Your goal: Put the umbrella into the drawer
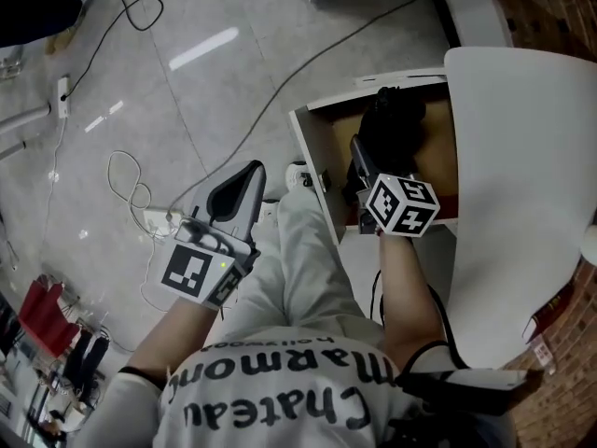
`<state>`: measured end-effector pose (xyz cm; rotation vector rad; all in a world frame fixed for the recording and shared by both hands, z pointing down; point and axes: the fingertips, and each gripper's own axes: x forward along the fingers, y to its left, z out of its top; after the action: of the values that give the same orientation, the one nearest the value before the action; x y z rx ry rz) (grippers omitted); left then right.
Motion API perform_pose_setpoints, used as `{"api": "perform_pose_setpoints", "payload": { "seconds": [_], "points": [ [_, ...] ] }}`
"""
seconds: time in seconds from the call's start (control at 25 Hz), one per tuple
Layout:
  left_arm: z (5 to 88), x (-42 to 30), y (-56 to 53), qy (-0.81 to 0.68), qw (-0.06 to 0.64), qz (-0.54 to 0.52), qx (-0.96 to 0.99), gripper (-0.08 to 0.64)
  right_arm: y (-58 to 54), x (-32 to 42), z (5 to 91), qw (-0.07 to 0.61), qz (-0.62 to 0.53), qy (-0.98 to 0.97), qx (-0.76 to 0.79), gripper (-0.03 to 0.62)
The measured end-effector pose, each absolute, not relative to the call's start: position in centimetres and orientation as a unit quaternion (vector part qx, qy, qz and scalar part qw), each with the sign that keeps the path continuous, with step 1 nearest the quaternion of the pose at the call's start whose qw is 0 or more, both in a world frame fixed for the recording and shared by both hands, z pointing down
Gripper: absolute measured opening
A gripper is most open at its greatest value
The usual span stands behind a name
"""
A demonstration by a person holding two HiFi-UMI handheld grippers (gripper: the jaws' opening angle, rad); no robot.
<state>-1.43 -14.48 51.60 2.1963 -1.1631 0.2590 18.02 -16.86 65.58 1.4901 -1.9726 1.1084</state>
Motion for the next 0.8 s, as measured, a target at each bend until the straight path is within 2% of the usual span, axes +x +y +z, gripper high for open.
{"api": "perform_pose_setpoints", "payload": {
  "seconds": [0.8],
  "points": [
    [52.8, -2.3, -14.2, -0.447, 0.336, 0.072, 0.826, 0.015, -15.9, 19.4, 69.4, 0.276, 0.391, -0.671, 0.567, 0.285]
  ]
}}
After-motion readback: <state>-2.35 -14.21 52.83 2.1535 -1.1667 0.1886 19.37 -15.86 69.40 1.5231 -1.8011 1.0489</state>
